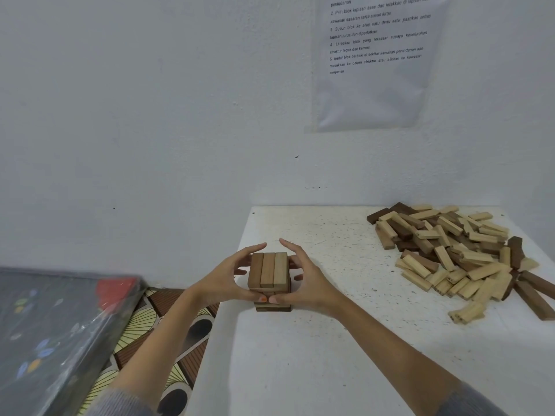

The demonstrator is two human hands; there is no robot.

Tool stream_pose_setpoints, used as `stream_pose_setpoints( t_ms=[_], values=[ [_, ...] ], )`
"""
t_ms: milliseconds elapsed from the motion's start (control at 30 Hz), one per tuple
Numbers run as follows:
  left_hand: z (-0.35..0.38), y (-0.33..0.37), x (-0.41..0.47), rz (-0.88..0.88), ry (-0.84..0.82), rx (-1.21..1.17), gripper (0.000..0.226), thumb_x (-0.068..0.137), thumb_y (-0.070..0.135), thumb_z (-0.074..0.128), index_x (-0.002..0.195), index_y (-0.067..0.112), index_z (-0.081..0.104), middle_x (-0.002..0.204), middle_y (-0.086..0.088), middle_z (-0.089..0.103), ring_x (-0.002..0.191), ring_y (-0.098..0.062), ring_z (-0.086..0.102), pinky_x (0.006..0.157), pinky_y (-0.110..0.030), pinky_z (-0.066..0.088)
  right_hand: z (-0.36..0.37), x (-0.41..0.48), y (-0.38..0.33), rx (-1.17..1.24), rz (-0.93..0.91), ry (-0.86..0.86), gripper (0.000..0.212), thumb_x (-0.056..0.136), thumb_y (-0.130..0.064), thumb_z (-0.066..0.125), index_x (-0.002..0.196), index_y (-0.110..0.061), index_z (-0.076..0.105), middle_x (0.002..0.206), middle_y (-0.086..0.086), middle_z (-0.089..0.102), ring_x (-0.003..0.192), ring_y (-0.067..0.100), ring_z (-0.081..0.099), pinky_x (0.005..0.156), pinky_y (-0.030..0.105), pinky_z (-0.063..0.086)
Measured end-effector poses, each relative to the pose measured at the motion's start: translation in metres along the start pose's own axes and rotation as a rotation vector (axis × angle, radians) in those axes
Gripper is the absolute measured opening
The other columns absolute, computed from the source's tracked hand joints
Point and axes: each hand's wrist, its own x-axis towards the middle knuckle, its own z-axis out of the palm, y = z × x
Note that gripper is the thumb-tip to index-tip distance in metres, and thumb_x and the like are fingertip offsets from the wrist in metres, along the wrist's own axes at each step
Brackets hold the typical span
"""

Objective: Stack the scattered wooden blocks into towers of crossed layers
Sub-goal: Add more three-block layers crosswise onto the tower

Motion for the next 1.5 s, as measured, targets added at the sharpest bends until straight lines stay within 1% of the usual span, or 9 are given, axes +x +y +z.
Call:
stream_pose_setpoints(
  t_ms=[133,433,733,867,1133,1233,1333,1433,1500],
  values=[
    [0.0,-0.001,0.001,0.004,0.008,0.011,0.095,0.066,0.019,0.089,0.143,0.038,0.037,0.133,0.014,0.053,0.123,-0.003,0.05,0.109,-0.037,0.04,0.0,0.0,0.002,0.004,0.002,0.009,0.11,0.063,-0.026,0.091,0.146,-0.046,0.021,0.131,-0.009,0.052,0.122,-0.002,0.046,0.088,0.013,0.04],
    [0.0,-0.002,0.003,0.008,-0.003,0.007,0.094,0.066,0.016,0.089,0.143,0.036,0.039,0.135,0.015,0.053,0.124,-0.002,0.05,0.107,-0.034,0.04,-0.001,-0.001,0.0,-0.001,0.007,0.004,0.111,0.063,-0.025,0.091,0.147,-0.044,0.021,0.131,-0.008,0.052,0.122,-0.001,0.045,0.086,0.013,0.039],
    [-0.001,-0.007,-0.003,-0.015,0.014,-0.052,0.102,0.061,0.033,0.091,0.145,0.043,0.033,0.135,0.015,0.052,0.131,-0.006,0.045,0.111,-0.045,0.038,-0.006,-0.006,-0.009,0.007,-0.004,-0.017,0.112,0.065,-0.03,0.09,0.148,-0.043,0.016,0.134,-0.017,0.043,0.123,-0.008,0.039,0.086,0.012,0.038],
    [0.0,-0.008,-0.005,-0.007,0.037,-0.079,0.098,0.065,0.027,0.09,0.145,0.041,0.035,0.131,0.013,0.057,0.13,-0.009,0.047,0.11,-0.047,0.038,-0.006,-0.006,-0.012,0.003,-0.002,-0.002,0.109,0.066,-0.03,0.089,0.147,-0.045,0.018,0.132,-0.015,0.046,0.122,-0.011,0.038,0.095,0.019,0.036],
    [0.001,-0.005,-0.006,-0.01,0.035,-0.119,0.095,0.068,0.019,0.088,0.145,0.037,0.035,0.131,0.012,0.059,0.129,-0.009,0.049,0.111,-0.048,0.038,-0.006,-0.005,-0.013,-0.008,0.007,0.0,0.106,0.067,-0.03,0.088,0.146,-0.048,0.02,0.132,-0.013,0.048,0.122,-0.008,0.04,0.095,0.022,0.035],
    [0.001,-0.005,-0.007,-0.009,0.025,-0.122,0.103,0.064,0.028,0.09,0.146,0.041,0.03,0.137,0.013,0.052,0.131,-0.006,0.046,0.112,-0.045,0.038,-0.007,-0.007,-0.016,-0.001,0.011,-0.016,0.11,0.066,-0.031,0.089,0.148,-0.046,0.016,0.132,-0.016,0.045,0.122,-0.008,0.039,0.096,0.021,0.035],
    [0.0,-0.002,-0.012,-0.002,0.057,-0.139,0.106,0.06,0.047,0.088,0.146,0.047,0.026,0.145,0.019,0.042,0.134,0.0,0.04,0.111,-0.034,0.038,-0.011,-0.011,-0.018,0.006,-0.004,-0.019,0.112,0.065,-0.035,0.089,0.149,-0.044,0.015,0.141,-0.016,0.04,0.128,0.002,0.038,0.103,0.029,0.036],
    [0.003,0.013,-0.02,0.018,0.191,-0.262,0.096,0.064,0.067,0.074,0.145,0.046,0.029,0.146,0.022,0.04,0.132,0.005,0.039,0.106,-0.025,0.036,-0.016,-0.016,-0.02,0.059,-0.008,-0.002,0.105,0.068,-0.044,0.084,0.148,-0.045,0.016,0.145,-0.018,0.037,0.131,0.004,0.038,0.104,0.031,0.037],
    [0.004,0.025,-0.023,0.016,0.305,-0.342,0.082,0.069,0.071,0.061,0.143,0.046,0.035,0.144,0.024,0.043,0.13,0.007,0.04,0.108,-0.027,0.032,-0.021,-0.02,-0.025,0.14,-0.005,0.014,0.089,0.076,-0.048,0.075,0.147,-0.046,0.022,0.144,-0.022,0.04,0.13,0.001,0.038,0.104,0.03,0.035]
  ],
)
